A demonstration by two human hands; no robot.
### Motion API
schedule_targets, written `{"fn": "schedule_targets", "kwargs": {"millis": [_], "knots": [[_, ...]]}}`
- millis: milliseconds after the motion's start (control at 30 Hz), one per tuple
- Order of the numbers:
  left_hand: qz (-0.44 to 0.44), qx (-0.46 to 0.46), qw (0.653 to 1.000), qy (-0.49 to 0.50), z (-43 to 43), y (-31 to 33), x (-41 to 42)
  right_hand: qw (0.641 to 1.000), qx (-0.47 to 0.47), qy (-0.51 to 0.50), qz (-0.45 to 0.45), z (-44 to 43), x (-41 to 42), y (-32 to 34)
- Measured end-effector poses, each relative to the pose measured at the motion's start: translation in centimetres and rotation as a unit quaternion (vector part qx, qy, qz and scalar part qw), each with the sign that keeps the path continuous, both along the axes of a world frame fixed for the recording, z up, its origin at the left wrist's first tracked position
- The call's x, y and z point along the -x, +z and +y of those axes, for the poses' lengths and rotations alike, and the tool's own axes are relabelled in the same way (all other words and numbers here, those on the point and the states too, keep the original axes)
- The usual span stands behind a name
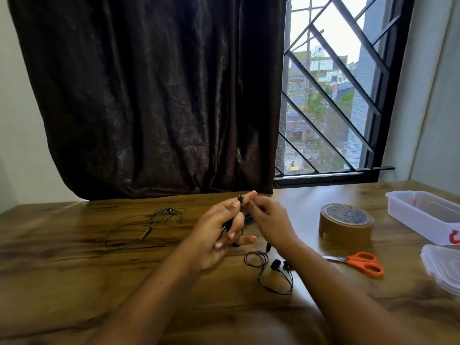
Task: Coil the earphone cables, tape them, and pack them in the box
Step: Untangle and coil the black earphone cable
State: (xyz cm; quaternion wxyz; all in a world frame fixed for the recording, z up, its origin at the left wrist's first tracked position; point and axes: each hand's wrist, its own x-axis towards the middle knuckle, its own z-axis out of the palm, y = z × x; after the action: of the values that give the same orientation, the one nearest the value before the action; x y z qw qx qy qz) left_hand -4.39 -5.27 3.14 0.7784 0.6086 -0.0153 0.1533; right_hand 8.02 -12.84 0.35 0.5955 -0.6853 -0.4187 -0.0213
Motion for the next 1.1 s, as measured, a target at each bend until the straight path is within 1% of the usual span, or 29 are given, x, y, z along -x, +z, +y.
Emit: {"fn": "schedule_targets", "kwargs": {"millis": [67, 133, 233, 300, 333, 433, 467, 533, 567, 600, 700, 767, 833, 900, 1000, 1100], "knots": [[-0.032, 0.027, 0.998, 0.052, 0.2, -0.1, -0.4, 0.998, 0.042, 0.045, 0.001, 0.8, 0.8, -0.7], [-0.061, 0.043, 0.99, 0.122, 0.7, -0.1, -0.7, 0.994, 0.062, 0.087, -0.001, 1.5, 1.6, -1.0], [-0.105, 0.057, 0.972, 0.204, 2.1, 0.0, -0.7, 0.988, 0.1, 0.115, -0.008, 1.8, 2.4, -0.7], [-0.117, 0.057, 0.96, 0.249, 3.1, 0.1, -0.8, 0.979, 0.149, 0.138, -0.019, 1.6, 2.9, -0.5], [-0.112, 0.041, 0.955, 0.27, 3.5, 0.0, -0.8, 0.974, 0.172, 0.147, -0.031, 1.6, 3.1, -0.6], [-0.07, -0.058, 0.945, 0.315, 4.1, -0.4, -1.0, 0.954, 0.238, 0.152, -0.104, 1.5, 3.5, -0.6], [-0.049, -0.099, 0.938, 0.329, 4.1, -0.6, -0.9, 0.947, 0.251, 0.156, -0.129, 1.4, 3.6, -0.5], [0.003, -0.218, 0.914, 0.341, 4.4, -0.8, -0.8, 0.943, 0.237, 0.174, -0.154, 1.0, 3.9, 0.1], [0.032, -0.266, 0.907, 0.324, 4.6, -0.9, -0.7, 0.946, 0.215, 0.177, -0.167, 0.8, 4.0, 0.5], [0.05, -0.29, 0.909, 0.295, 4.8, -1.1, -0.7, 0.949, 0.188, 0.172, -0.183, 0.7, 4.0, 0.9], [0.111, -0.3, 0.934, 0.161, 3.6, -1.0, -0.1, 0.962, 0.119, 0.13, -0.21, 0.2, 2.8, 1.4], [0.122, -0.259, 0.954, 0.089, 2.9, -1.0, 0.0, 0.972, 0.076, 0.109, -0.194, -0.3, 1.8, 1.5], [0.121, -0.184, 0.974, 0.056, 2.8, -1.0, 0.1, 0.983, 0.021, 0.079, -0.166, -1.1, 1.0, 1.9], [0.127, -0.099, 0.987, 0.026, 2.8, -0.9, 0.1, 0.99, -0.015, 0.048, -0.135, -1.6, 0.4, 2.2], [0.114, -0.027, 0.993, -0.03, 2.5, -0.5, 0.3, 0.99, -0.03, -0.011, -0.135, -1.6, -0.2, 2.1], [0.076, 0.017, 0.996, -0.042, 2.6, -0.1, 0.4, 0.989, -0.021, -0.031, -0.143, -1.3, -0.6, 1.3]]}}
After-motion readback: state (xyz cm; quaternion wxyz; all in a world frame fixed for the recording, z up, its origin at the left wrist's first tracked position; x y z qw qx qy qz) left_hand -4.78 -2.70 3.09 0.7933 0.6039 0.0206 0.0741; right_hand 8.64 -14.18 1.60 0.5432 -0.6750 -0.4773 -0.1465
